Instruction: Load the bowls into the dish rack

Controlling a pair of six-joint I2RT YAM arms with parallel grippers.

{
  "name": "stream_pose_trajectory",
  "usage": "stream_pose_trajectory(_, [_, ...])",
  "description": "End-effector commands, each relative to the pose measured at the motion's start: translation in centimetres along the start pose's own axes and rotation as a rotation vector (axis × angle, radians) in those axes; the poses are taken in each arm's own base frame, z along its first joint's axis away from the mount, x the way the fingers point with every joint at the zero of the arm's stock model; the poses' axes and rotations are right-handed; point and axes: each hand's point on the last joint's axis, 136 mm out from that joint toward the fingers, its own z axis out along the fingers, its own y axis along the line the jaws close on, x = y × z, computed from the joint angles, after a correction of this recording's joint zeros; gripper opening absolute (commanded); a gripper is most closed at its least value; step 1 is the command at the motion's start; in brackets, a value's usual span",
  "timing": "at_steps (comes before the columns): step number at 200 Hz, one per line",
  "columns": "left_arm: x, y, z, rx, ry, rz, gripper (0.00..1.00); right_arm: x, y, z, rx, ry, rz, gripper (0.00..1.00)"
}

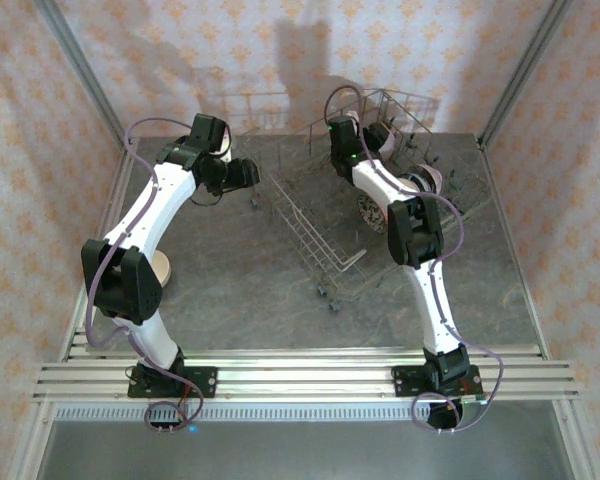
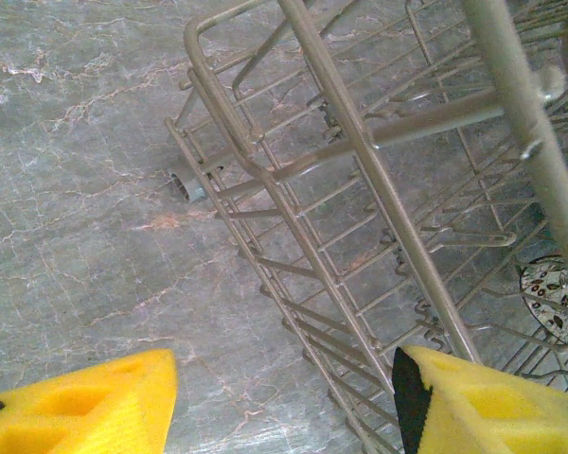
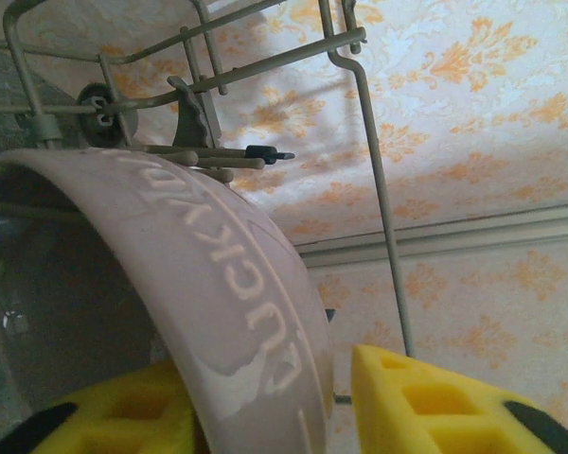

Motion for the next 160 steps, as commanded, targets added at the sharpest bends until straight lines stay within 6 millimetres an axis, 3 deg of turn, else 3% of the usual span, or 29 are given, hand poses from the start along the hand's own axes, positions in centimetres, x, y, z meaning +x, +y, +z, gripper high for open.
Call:
stream_pose_trajectory(1, [-0.2,-0.5,-0.6,0.01,0.003,0.03,0.63,-0.3,-0.3,-0.2,-0.015,0.002,0.035,0.46])
stream_pose_trajectory(160, [0.2,-0.7,-2.0,0.011,-0.008,-0.003,0.63,-1.6,-3.1,-3.0,-0.175,-0.034,0.214,0.64])
